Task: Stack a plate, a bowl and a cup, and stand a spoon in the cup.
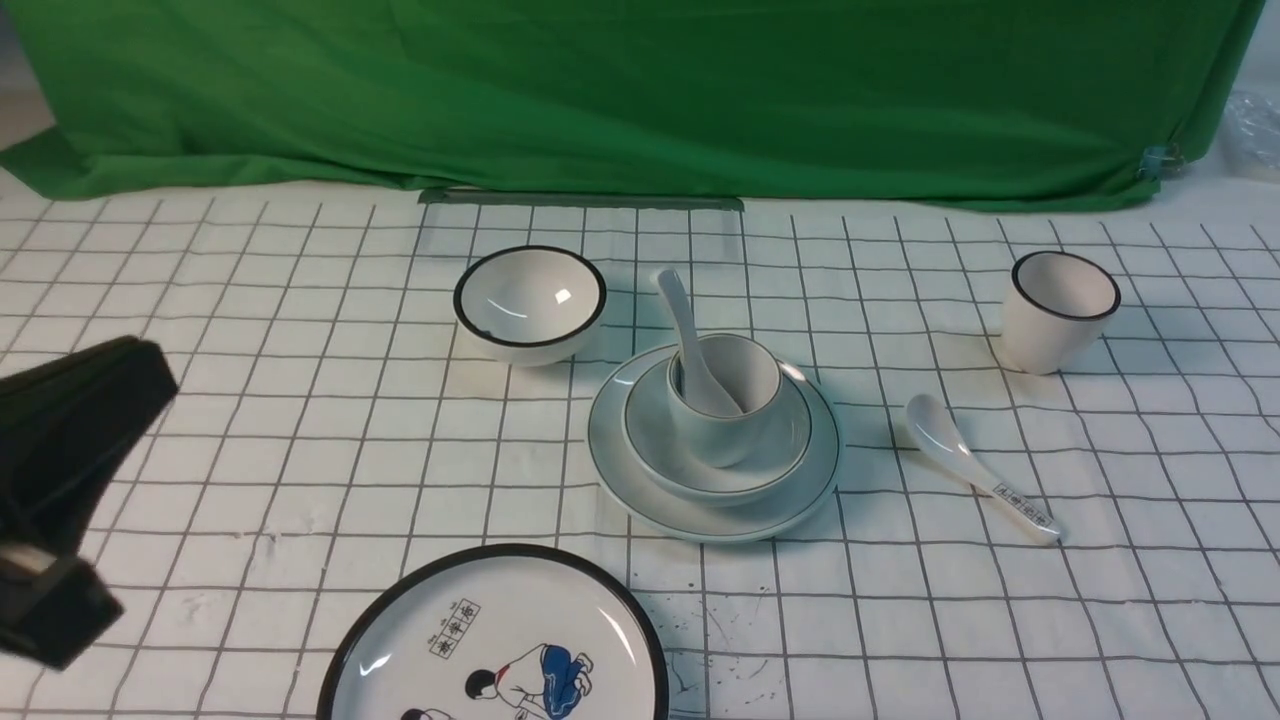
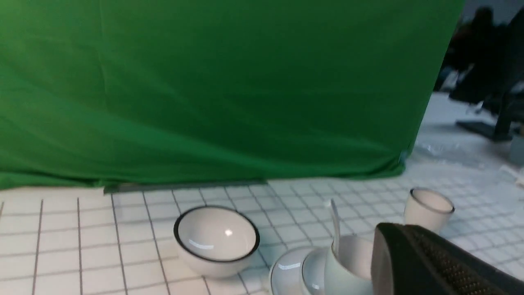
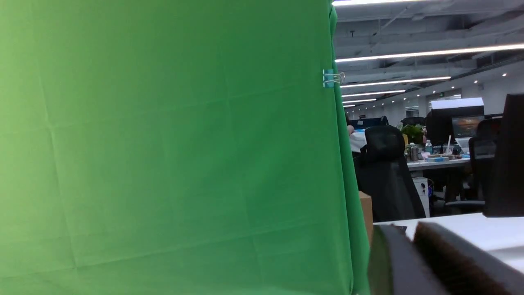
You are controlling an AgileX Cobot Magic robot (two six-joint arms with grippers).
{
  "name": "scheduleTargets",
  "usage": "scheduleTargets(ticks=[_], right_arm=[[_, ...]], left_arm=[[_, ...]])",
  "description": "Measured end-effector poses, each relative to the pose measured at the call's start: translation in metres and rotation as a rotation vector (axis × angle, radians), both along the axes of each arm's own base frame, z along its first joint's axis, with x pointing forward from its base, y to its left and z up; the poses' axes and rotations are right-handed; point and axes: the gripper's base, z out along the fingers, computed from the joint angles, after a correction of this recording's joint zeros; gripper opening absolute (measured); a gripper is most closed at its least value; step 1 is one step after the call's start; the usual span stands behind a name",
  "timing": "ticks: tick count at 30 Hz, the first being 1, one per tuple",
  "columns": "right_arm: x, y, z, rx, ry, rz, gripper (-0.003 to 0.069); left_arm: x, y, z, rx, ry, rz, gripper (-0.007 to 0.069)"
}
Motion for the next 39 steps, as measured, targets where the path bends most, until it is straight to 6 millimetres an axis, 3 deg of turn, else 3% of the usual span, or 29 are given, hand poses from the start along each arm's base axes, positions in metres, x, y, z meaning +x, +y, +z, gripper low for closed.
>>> scheduleTargets(ticks=[4,11,20,31,39], right_arm=[[0.0,0.0,0.0,0.0,-0.002,-0.001,0.0126],[0.0,0.0,0.0,0.0,-0.003,-0.001,0.0143],[0.0,0.0,0.0,0.0,-0.003,-0.001,0.0164],[0.0,0.0,0.0,0.001,-0.003,-0.001,0.019],[0.0,0.0,0.0,0.001,-0.003,-0.001,0.0204]], left_arm=[[-0.013,0.006,-0.016,-0.039,-0.082,0.003,0.0001],[-0.013,0.006,-0.049,-0.006,-0.012,0.003,0.0001],[-0.013,0.007,-0.065,0.087,-0.011,0.011,0.0001],[-0.024,0.031,-0.098,0.148,-0.051,0.291,0.0001],[-0.029,0.033,-0.119,0.298,0.138,0.305,0.0001]])
